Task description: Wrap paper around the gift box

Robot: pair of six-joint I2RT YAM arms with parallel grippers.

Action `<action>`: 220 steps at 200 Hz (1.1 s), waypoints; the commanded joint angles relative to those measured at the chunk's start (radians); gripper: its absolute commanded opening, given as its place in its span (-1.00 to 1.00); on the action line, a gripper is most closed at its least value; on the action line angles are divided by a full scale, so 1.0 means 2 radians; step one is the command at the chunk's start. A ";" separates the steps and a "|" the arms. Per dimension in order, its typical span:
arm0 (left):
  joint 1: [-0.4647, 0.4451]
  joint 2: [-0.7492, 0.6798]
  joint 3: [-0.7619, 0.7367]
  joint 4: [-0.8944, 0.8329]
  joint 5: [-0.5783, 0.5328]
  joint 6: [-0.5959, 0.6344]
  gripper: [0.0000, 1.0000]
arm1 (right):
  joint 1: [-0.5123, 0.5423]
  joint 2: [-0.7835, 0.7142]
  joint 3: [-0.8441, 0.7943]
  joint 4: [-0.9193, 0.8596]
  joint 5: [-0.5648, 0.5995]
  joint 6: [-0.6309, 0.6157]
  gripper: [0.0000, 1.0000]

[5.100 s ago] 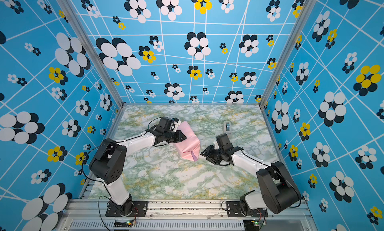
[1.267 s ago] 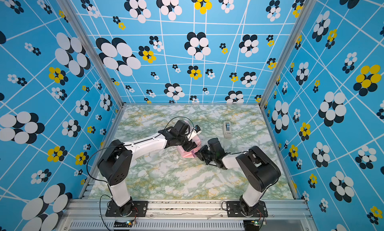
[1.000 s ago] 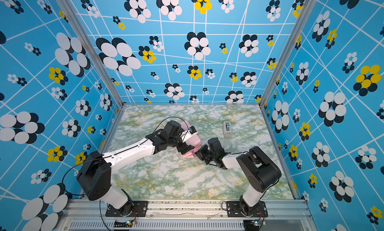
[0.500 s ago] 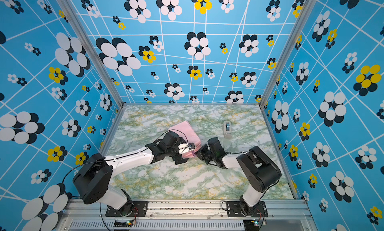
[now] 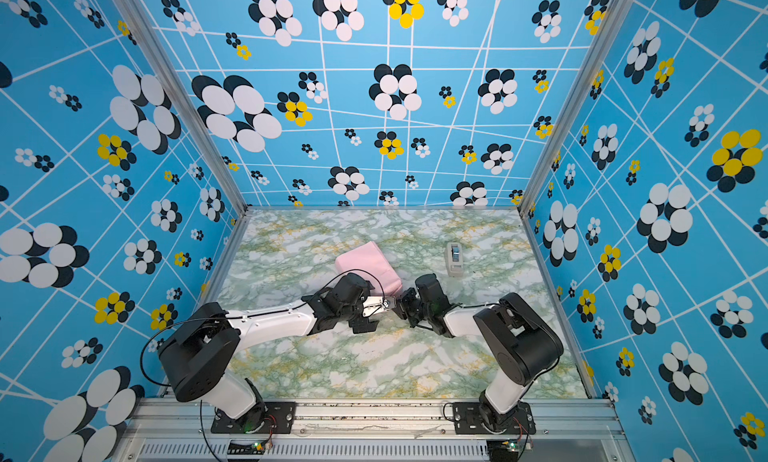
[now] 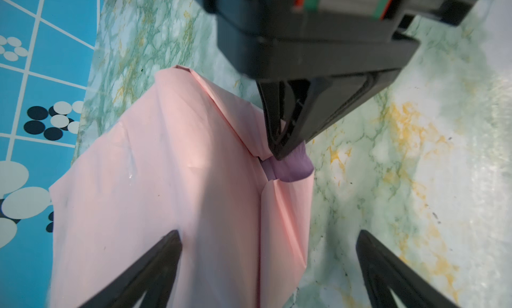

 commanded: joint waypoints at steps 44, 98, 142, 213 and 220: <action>-0.032 0.054 -0.025 0.076 -0.123 -0.015 0.78 | 0.001 -0.012 0.007 0.031 0.001 0.024 -1.00; -0.041 0.069 -0.015 0.072 -0.172 -0.031 0.33 | 0.000 -0.012 0.008 0.034 0.002 0.025 -1.00; -0.053 0.078 0.023 0.003 -0.197 -0.094 0.28 | 0.000 -0.013 0.010 0.038 0.003 0.021 -1.00; -0.062 0.088 0.003 0.024 -0.188 -0.202 0.38 | -0.008 -0.020 0.001 0.037 -0.004 0.016 -1.00; -0.061 0.089 -0.003 0.032 -0.188 -0.203 0.38 | -0.009 -0.019 0.001 0.036 -0.006 0.016 -1.00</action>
